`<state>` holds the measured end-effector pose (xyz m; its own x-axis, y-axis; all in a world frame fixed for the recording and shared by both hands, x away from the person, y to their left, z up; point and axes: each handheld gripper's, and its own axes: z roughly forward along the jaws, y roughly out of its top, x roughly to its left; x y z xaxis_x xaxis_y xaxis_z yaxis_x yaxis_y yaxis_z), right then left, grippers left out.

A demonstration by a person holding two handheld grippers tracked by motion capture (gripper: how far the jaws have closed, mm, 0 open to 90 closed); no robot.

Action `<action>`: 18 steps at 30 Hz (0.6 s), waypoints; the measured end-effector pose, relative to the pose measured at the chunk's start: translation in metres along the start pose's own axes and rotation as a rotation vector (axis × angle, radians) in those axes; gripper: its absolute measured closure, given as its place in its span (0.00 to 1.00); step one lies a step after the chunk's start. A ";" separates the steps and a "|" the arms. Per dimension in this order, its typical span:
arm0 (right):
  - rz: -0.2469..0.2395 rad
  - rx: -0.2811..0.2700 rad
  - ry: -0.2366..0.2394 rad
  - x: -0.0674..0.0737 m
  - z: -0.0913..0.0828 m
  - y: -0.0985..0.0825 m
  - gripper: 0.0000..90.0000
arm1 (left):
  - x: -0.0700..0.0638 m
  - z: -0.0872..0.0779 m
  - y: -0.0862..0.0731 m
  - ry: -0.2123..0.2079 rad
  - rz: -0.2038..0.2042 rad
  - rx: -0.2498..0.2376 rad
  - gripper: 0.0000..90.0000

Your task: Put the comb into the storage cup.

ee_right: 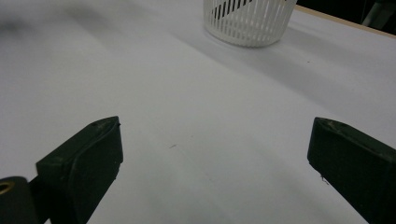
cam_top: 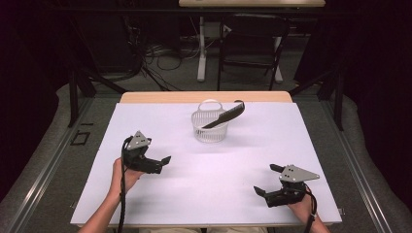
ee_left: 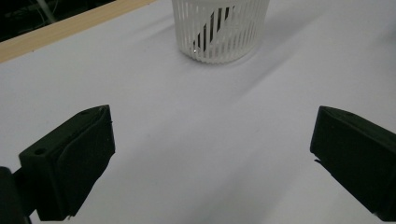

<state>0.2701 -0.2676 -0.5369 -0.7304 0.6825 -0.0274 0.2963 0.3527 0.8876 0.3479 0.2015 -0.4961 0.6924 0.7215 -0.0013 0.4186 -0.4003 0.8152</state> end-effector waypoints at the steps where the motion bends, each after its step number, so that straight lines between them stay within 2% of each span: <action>1: 0.002 -0.001 -0.001 0.000 0.000 0.000 0.03 | 0.000 -0.002 -0.003 0.005 -0.005 0.000 0.00; 14: 0.005 0.006 -0.001 0.000 0.001 -0.001 0.03 | -0.006 -0.018 -0.030 0.022 -0.032 -0.009 0.00; 18: 0.000 0.009 0.001 0.000 0.001 -0.001 0.03 | -0.008 -0.023 -0.037 0.042 -0.041 -0.016 0.00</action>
<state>0.2703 -0.2669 -0.5380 -0.7307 0.6822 -0.0267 0.3023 0.3584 0.8833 0.3131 0.2233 -0.5131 0.6495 0.7603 -0.0103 0.4364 -0.3616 0.8239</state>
